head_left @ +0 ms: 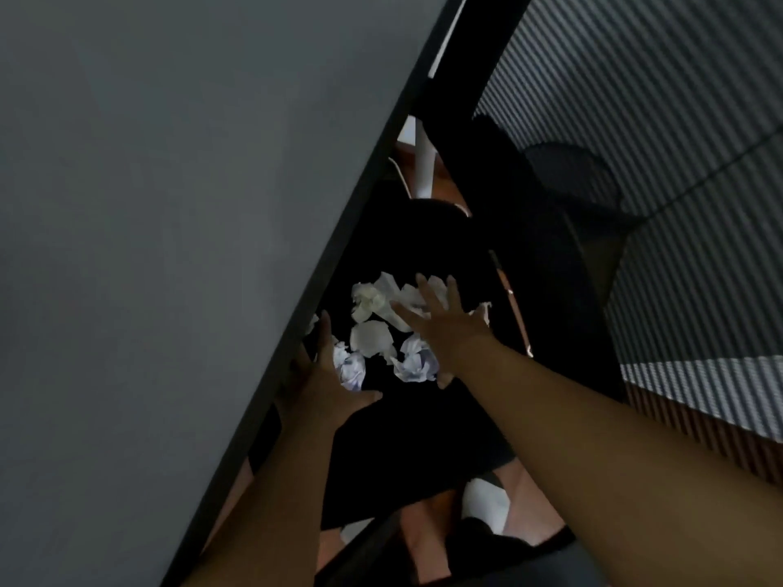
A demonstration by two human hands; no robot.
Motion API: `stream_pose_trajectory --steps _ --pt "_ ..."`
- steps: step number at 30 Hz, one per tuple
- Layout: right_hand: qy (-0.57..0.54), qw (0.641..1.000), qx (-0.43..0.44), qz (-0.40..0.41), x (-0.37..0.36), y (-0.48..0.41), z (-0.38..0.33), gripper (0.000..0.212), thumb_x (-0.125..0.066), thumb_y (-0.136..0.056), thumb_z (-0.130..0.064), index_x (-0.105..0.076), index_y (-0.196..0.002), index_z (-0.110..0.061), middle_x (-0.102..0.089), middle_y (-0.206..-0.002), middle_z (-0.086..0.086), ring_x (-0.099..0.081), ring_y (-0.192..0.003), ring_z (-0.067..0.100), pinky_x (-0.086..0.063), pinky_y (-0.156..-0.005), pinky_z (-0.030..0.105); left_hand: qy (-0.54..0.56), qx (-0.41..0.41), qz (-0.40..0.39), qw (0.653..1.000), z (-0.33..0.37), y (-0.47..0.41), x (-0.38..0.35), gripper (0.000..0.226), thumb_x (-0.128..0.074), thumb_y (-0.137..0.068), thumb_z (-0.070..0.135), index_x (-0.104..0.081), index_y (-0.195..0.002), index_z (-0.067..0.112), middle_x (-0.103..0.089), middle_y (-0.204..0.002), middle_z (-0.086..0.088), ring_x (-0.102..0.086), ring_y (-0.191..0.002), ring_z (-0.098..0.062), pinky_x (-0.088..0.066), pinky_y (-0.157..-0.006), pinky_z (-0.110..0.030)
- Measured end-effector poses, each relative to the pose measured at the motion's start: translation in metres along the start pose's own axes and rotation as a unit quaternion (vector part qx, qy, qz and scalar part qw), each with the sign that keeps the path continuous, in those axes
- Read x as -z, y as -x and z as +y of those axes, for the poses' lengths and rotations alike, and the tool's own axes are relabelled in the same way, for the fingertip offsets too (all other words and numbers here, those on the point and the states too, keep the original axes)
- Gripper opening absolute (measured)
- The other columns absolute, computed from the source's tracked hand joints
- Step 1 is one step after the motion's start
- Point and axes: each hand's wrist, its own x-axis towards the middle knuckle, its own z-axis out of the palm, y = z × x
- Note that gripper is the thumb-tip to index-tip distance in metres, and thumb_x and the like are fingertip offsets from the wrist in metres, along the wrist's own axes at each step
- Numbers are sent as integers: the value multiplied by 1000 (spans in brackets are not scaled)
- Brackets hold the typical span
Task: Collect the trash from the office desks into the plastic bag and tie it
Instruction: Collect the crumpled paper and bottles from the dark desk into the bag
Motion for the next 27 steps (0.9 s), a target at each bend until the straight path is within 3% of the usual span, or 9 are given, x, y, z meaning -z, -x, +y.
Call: stream_pose_trajectory --steps 5,8,10,13,14,16,20,24,27 --pt "39 997 55 32 -16 -31 4 118 -81 -72 -40 6 -151 -46 7 -160 5 3 -145 42 -31 -103 63 14 -58 50 997 -9 -42 -30 128 -77 -61 72 9 -152 49 15 -163 -3 -3 -146 -38 -20 -111 -63" --pt "-53 991 64 109 -40 -22 11 84 -75 -79 -32 -27 -148 -27 -19 -150 12 -18 -137 40 -47 -92 48 51 -76 48 995 -5 -55 -31 117 -79 -62 67 -7 -153 50 11 -164 -3 -5 -147 -38 -18 -112 -61" --pt "-151 979 59 120 -48 -15 13 70 -74 -81 -25 -37 -140 -16 -30 -140 12 -31 -127 37 -44 -80 39 70 -69 35 995 -2 -61 -29 111 -80 -65 63 -13 -153 49 6 -164 -3 -6 -147 -36 -17 -113 -59" --pt "-214 970 35 107 -54 -7 7 58 -67 -88 -20 -39 -137 -10 -36 -136 11 -40 -118 33 -37 -78 32 89 -101 53 989 -1 -64 -28 91 -80 -70 54 -37 -149 35 -28 -154 -5 -27 -139 -27 -29 -105 -39" --pt "-211 971 23 110 -55 -5 5 53 -65 -89 -20 -40 -135 -9 -38 -135 12 -41 -117 32 -36 -77 30 97 -125 80 984 -1 -63 -28 77 -80 -72 49 -51 -140 26 -42 -142 -5 -37 -128 -19 -31 -92 -27" --pt "-200 973 1 113 -60 -1 1 45 -61 -92 -20 -42 -131 -7 -41 -133 12 -44 -115 31 -37 -78 30 97 -139 115 979 2 -60 -29 46 -79 -77 36 -66 -113 11 -51 -116 -5 -42 -100 -13 -24 -74 -21" --pt "-189 974 -32 122 -62 8 1 35 -55 -96 -20 -45 -127 -7 -45 -129 10 -46 -113 28 -38 -77 27 63 -135 125 981 4 -64 -43 19 -64 -84 27 -64 -95 12 -51 -108 -5 -43 -100 -28 -46 -86 -37" --pt "-173 976 -52 123 -60 16 2 31 -52 -97 -17 -46 -126 -7 -46 -127 10 -48 -113 28 -42 -79 30 86 -122 123 981 -4 -49 -57 24 -59 -88 24 -65 -109 15 -51 -113 -6 -42 -108 -30 -46 -94 -44" --pt "-125 980 -82 127 -64 17 2 28 -50 -98 -17 -45 -124 -8 -44 -129 9 -47 -115 27 -37 -73 27 70 -116 173 976 -15 -38 -68 20 -68 -81 17 -66 -99 9 -55 -103 -13 -50 -97 -38 -46 -85 -43"
